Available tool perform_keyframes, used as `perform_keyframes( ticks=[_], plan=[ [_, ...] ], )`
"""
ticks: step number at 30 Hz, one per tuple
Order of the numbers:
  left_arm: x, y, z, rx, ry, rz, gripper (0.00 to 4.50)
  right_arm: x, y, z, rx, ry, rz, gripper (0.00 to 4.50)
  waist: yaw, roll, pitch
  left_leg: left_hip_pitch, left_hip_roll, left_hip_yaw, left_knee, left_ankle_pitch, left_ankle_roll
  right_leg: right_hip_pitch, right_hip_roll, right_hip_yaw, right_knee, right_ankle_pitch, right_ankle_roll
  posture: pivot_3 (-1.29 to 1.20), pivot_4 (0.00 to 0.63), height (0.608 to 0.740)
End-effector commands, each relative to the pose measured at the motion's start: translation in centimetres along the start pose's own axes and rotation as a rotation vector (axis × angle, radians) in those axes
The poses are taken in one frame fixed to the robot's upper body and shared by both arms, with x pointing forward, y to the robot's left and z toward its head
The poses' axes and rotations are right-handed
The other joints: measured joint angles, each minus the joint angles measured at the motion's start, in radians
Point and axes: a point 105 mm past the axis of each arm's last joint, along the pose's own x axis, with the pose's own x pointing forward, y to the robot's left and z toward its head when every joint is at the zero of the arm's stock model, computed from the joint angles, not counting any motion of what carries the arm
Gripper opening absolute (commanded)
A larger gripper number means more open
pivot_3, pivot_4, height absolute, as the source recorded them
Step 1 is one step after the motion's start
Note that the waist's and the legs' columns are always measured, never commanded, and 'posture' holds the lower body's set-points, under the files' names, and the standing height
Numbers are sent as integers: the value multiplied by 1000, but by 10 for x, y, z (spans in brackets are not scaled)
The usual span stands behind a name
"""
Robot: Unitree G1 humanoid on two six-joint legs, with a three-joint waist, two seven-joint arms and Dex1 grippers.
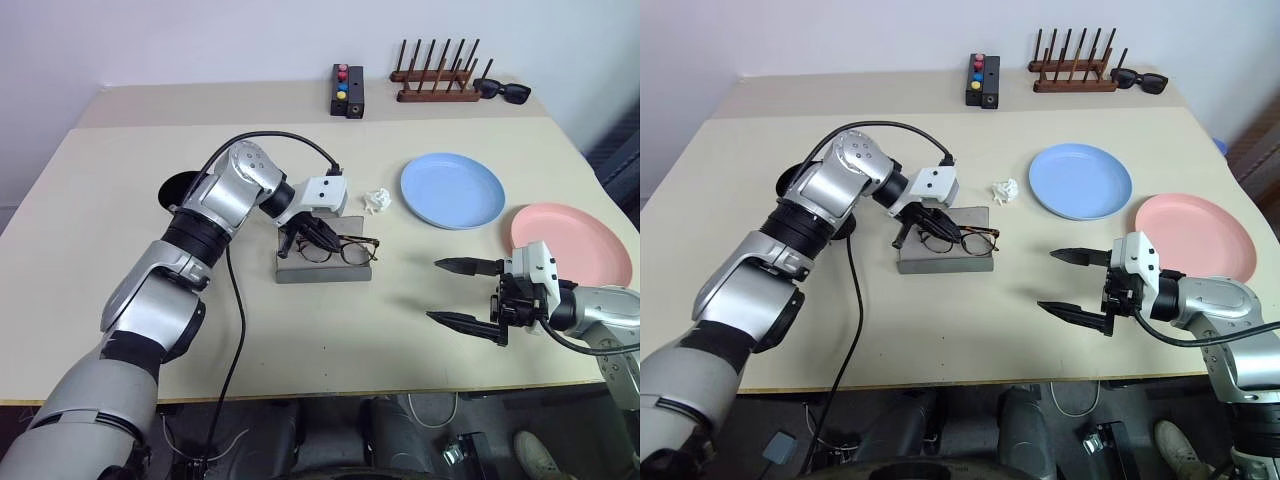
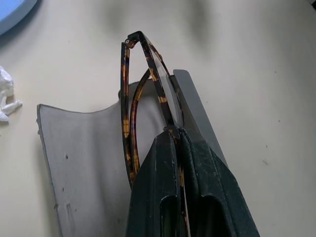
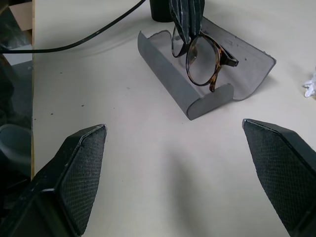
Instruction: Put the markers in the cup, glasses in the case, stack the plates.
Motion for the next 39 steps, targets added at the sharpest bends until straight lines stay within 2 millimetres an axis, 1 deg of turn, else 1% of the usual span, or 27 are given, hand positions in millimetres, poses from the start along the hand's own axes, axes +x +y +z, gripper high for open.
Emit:
perform_keyframes(
  ticks=[1,7,10,13,16,17,23,24,26,29,31,36,39],
  plan=[
    [-6,3,6,28,-9,23,45,-1,1,13,-53,-28,-1,4500,-1,0,0,0,0,0,0,0,0,0,0,0,0,0,0,0,150,740],
    [-4,-1,2,19,-6,14,45,-1,1,15,-54,-28,-2,4500,0,0,0,0,0,0,0,0,0,0,0,0,0,0,0,0,150,740],
    [-4,-5,-3,8,3,2,45,-1,0,15,-54,-28,-2,4500,-1,0,0,0,0,0,0,0,0,0,0,0,0,0,0,0,150,740],
    [-2,-9,-5,2,3,-9,45,-2,0,15,-54,-27,-2,4500,0,0,0,0,0,0,0,0,0,0,0,0,0,0,0,0,150,740],
    [0,-10,-4,0,3,-14,945,-1,-1,16,-57,-28,-2,4500,1,0,0,0,0,0,0,0,0,0,0,0,0,0,0,0,150,740],
    [0,-11,-4,-1,2,-17,1363,-1,-1,16,-57,-28,-2,4500,1,0,0,0,0,0,0,0,0,0,0,0,0,0,0,0,150,740],
    [0,-12,1,16,-9,-20,4318,-2,-1,15,-59,-25,-3,4500,0,0,0,0,0,0,0,0,0,0,0,0,0,0,0,0,150,740],
    [0,-12,2,22,-11,-21,4422,-2,-1,15,-59,-24,-3,4500,0,0,0,0,0,0,0,0,0,0,0,0,0,0,0,0,150,740],
    [-2,-8,7,23,-24,-1,4422,-2,-1,15,-58,-24,-5,4500,0,0,0,0,0,0,0,0,0,0,0,0,0,0,0,0,150,740],
    [-9,4,13,27,-39,61,4422,-2,-2,15,-59,-24,-8,4500,1,0,0,0,0,0,0,0,0,0,0,0,0,0,0,0,150,740],
    [-14,15,22,28,-69,119,4422,-2,-3,15,-61,-25,-10,4500,2,0,0,0,0,0,0,0,0,0,0,0,0,0,0,0,150,740],
    [-31,51,40,-3,-133,336,4422,-1,-4,14,-63,-29,-13,4500,1,0,0,0,0,0,0,0,0,0,0,0,0,0,0,0,150,740],
    [-35,70,44,26,-105,473,4422,0,-5,14,-66,-30,-14,4500,1,0,0,0,0,0,0,0,0,0,0,0,0,0,0,0,150,740]
  ],
)
